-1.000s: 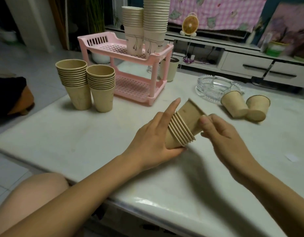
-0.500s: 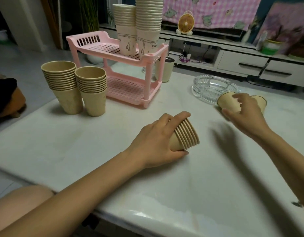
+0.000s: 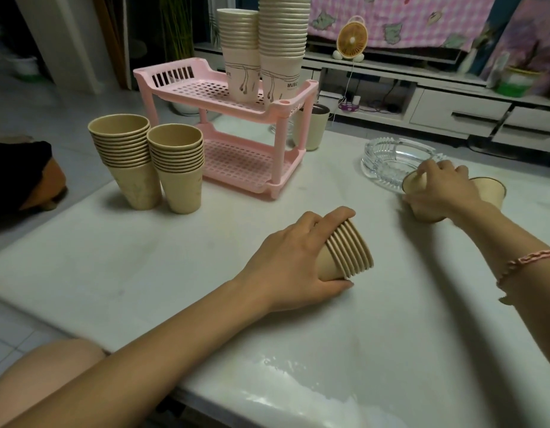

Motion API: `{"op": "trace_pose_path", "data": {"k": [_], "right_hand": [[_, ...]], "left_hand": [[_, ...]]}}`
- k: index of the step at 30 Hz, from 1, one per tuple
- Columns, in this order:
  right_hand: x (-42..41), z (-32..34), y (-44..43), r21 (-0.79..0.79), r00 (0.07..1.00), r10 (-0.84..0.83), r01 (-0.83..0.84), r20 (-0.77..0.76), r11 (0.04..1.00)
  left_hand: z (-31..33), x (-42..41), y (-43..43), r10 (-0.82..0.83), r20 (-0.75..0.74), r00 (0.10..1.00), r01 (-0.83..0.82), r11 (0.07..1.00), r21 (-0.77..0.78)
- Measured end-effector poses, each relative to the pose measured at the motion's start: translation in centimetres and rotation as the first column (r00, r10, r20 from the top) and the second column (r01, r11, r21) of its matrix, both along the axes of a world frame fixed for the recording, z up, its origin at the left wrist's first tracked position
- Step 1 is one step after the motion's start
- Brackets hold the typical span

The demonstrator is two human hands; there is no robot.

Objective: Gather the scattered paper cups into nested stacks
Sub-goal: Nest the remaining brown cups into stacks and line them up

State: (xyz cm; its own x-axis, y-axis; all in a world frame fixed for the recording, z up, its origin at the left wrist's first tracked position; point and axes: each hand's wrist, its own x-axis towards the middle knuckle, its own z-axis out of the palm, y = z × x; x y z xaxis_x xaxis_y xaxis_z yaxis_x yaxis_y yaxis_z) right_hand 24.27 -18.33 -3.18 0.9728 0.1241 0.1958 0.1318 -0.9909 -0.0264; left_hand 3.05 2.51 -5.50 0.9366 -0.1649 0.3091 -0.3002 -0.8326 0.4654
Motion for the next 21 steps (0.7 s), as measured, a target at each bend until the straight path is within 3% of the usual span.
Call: {"op": "trace_pose_path", "data": {"k": [5, 8, 10, 11, 13, 15, 18, 21], "right_hand": [[-0.6, 1.6, 0.4, 0.227, 0.996, 0.063, -0.047, -0.066, 0.973], [-2.1, 2.3, 1.0, 0.161, 0.974, 0.162, -0.136, -0.159, 0.977], [-4.3, 2.9, 1.0, 0.217, 0.972, 0.225, -0.207, -0.064, 0.954], [-5.7, 3.1, 0.9, 0.327, 0.975, 0.223, -0.218, 0.023, 0.920], [-8.8, 3.5, 0.9, 0.635, 0.973, 0.169, -0.231, 0.158, 0.737], [-12.3, 3.5, 1.5, 0.814, 0.968, 0.166, -0.249, 0.189, 0.525], [-16.7, 2.4, 2.6, 0.922, 0.961, 0.211, -0.237, 0.177, 0.305], [-18.6, 2.1, 2.9, 0.978, 0.968, 0.214, -0.160, 0.129, 0.134]], "left_hand": [[-0.1, -0.2, -0.3, -0.006, 0.012, 1.000, 0.006, 1.000, 0.026], [0.1, -0.2, 0.0, -0.005, 0.001, 1.000, 0.005, 1.000, -0.001], [0.1, -0.1, 0.1, 0.001, -0.007, 1.000, -0.001, 1.000, -0.016], [0.1, -0.1, 0.1, 0.001, -0.010, 1.000, -0.001, 1.000, -0.022], [0.1, 0.0, 0.1, 0.010, 0.000, 1.000, -0.010, 0.999, -0.034], [0.0, -0.1, 0.1, 0.033, 0.018, 0.999, -0.032, 0.998, -0.059], [0.0, -0.2, 0.1, 0.052, 0.038, 0.998, -0.048, 0.995, -0.086], [-0.2, -1.0, -0.4, 0.012, 0.099, 0.995, -0.012, 1.000, -0.005]]}}
